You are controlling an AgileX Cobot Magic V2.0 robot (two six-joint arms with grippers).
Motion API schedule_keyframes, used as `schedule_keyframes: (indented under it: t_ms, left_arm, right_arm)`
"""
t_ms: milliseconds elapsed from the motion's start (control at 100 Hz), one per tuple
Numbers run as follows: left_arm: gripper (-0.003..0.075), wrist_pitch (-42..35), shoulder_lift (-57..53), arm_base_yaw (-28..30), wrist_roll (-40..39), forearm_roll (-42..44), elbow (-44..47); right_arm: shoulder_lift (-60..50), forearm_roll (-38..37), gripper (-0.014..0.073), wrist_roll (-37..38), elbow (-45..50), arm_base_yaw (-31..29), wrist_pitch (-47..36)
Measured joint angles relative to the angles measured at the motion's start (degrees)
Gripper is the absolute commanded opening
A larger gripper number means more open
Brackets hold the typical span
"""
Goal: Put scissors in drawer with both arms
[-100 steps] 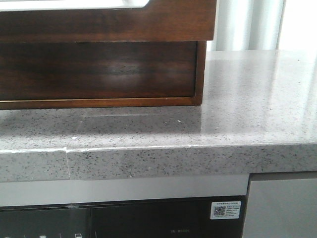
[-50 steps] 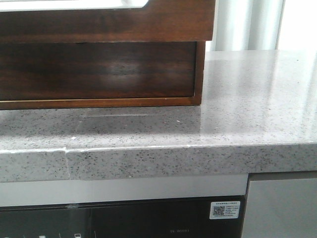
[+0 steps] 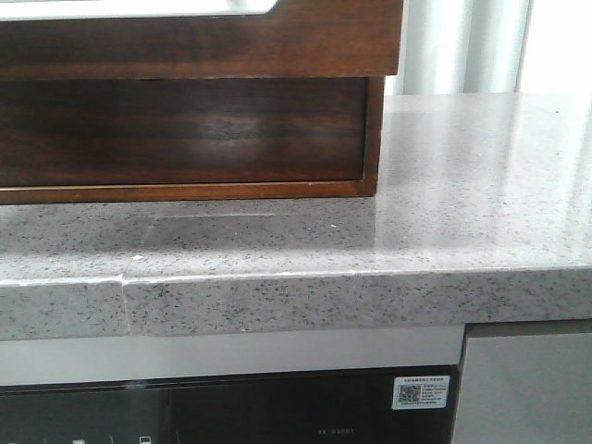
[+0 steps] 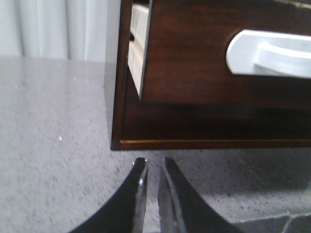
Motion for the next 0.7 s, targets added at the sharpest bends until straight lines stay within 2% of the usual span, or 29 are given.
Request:
schedule_keyframes:
  t_ms: [100, 250, 320, 700]
  left_arm:
    - [0.0004, 0.00, 0.00, 0.00, 0.00, -3.20, 0.86]
    - [0.0004, 0.00, 0.00, 0.00, -0.04, -20.34, 0.97]
    - [0.0004, 0.00, 0.00, 0.00, -0.04, -25.13, 0.97]
    - [0.0004, 0.00, 0.00, 0.00, -0.04, -28.47, 0.97]
  right_arm:
    - [0.00, 0.11, -0.0116, 0.00, 2.46, 0.00, -0.94]
    - [0.00, 0.11, -0.0116, 0.00, 5.30, 0.00, -1.15]
    - [0.00, 0.11, -0.0116, 0.00, 6.19, 0.00, -1.14]
    - [0.00, 0.11, -0.0116, 0.12, 6.95, 0.00, -1.14]
